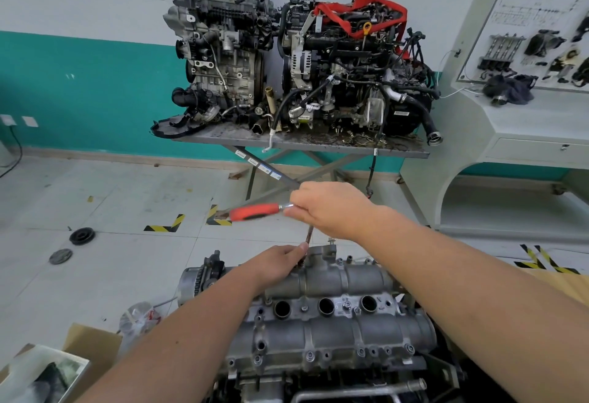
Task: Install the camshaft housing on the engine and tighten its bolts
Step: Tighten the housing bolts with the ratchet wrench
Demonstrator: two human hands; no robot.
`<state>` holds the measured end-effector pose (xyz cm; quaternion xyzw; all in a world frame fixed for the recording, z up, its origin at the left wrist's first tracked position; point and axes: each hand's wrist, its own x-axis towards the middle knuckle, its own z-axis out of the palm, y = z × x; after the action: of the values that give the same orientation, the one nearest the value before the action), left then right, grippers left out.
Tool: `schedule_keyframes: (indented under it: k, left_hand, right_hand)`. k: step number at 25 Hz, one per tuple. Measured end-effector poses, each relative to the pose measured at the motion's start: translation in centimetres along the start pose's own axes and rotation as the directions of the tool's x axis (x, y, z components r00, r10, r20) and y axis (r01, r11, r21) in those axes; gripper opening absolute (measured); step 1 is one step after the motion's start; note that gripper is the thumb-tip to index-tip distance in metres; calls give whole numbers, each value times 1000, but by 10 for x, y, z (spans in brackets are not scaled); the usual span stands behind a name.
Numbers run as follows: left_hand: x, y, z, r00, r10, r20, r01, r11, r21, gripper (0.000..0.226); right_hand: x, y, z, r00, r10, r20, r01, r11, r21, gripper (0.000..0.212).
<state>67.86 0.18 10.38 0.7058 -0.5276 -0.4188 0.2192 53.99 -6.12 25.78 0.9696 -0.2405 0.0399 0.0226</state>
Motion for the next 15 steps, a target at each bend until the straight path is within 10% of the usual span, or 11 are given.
schedule_keyframes:
  k: [10,15]
  left_hand:
    - [-2,2,2,1000,5,-4,-5,996,-88,51]
    - [-8,4,1,1000,-8,-8,8,994,-105,50]
  right_hand:
    - [6,-35,25,876,407,-259,-411,911,40,41]
    - [4,-26,27,925,259,-280,-256,965,47,41]
